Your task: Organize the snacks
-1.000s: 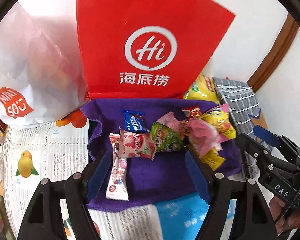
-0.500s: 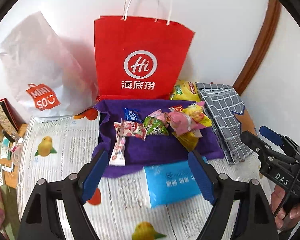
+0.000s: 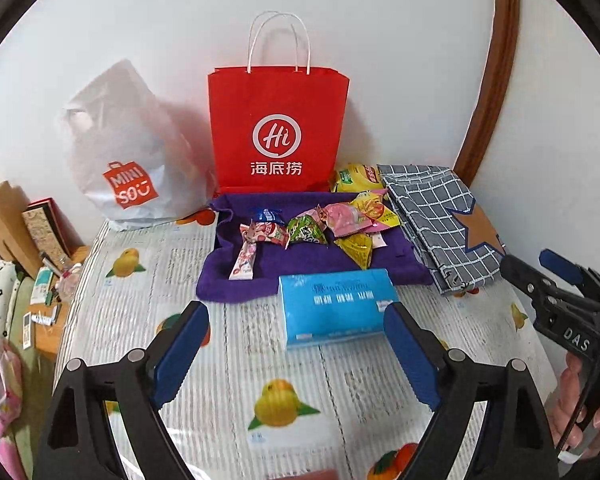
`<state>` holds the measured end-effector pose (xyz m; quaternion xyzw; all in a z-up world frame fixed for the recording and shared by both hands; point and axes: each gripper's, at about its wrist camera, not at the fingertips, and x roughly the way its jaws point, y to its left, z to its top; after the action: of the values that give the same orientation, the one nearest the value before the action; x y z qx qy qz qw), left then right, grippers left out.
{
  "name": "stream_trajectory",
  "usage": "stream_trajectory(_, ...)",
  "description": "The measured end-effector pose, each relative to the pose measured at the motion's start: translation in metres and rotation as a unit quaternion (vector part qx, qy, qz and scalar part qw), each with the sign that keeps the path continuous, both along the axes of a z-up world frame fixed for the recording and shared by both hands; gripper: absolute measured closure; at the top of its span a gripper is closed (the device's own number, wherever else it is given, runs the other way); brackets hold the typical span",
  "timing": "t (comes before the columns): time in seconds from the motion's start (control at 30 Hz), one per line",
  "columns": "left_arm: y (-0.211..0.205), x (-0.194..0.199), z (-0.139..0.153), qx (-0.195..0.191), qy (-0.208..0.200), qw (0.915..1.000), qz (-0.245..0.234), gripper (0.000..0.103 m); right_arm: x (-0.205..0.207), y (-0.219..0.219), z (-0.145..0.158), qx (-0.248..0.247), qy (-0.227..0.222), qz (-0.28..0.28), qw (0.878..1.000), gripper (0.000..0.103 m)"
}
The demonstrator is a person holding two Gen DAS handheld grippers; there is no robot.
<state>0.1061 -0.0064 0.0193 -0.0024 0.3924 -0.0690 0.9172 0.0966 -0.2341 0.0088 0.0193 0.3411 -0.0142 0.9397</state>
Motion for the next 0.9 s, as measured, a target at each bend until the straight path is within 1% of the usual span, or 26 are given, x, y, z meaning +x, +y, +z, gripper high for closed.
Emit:
stream_trajectory(0.03, -0.001, -0.007, 0.000, -0.004, -0.002, 1.0000, 0.001, 0.014, -0.007, -0.001, 0.000, 0.000, -0.002, -0.001, 1.000, 0.019)
stream_trajectory(0.1, -0.002, -0.020, 0.000, -0.004, -0.004, 1.0000, 0.002, 0.014, -0.023, -0.004, -0.001, -0.002, -0.007, -0.005, 1.000, 0.009)
stream_trajectory(0.13, -0.002, -0.027, 0.000, -0.004, -0.006, 1.0000, 0.004, 0.014, -0.029, -0.004, 0.000, -0.006, -0.012, -0.007, 1.000, 0.007)
stream_trajectory(0.27, -0.003, -0.048, 0.000, -0.008, -0.014, 0.9999, 0.005, 0.014, -0.053, 0.000, 0.000, -0.031, -0.022, -0.014, 0.999, 0.006)
stream_trajectory(0.37, 0.000, -0.065, -0.001, -0.014, -0.017, 0.9997, 0.007, 0.014, -0.070, 0.004, -0.001, -0.041, -0.028, -0.019, 0.999, 0.006)
stream_trajectory(0.53, 0.002, -0.088, -0.003, -0.010, -0.024, 0.9997, 0.004, 0.014, -0.091, 0.010, 0.001, -0.037, -0.038, -0.014, 0.998, 0.006)
stream_trajectory(0.9, 0.008, -0.107, -0.001, -0.015, -0.033, 0.9993, 0.010, 0.014, -0.114, 0.021, 0.004, -0.024, -0.050, -0.008, 0.998, 0.006)
